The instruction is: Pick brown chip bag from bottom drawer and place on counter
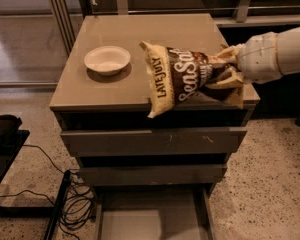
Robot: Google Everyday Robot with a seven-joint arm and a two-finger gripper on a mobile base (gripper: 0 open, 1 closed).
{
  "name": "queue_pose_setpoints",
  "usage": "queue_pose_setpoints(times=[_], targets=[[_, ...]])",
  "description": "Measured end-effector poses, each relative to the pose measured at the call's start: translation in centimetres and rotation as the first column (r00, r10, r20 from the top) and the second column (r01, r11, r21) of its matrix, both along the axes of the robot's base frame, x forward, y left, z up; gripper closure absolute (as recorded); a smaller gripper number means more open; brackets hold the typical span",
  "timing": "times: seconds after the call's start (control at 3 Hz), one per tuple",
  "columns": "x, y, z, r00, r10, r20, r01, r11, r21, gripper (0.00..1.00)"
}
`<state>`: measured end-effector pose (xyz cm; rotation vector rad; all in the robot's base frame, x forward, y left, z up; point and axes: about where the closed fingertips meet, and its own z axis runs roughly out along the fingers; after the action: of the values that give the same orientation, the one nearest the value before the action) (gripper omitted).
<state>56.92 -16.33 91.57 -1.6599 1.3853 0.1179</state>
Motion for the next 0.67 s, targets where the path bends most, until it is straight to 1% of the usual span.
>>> queue_pose_setpoints(times=[0.33, 0.67], targets=[[4.0, 1.2, 0.6, 0.9961, -0.076, -0.047, 0.078, 0.995, 0.061, 1.00], [6.2, 2.1, 0.6, 0.9827, -0.161, -0.092, 0.172, 0.977, 0.125, 1.00]])
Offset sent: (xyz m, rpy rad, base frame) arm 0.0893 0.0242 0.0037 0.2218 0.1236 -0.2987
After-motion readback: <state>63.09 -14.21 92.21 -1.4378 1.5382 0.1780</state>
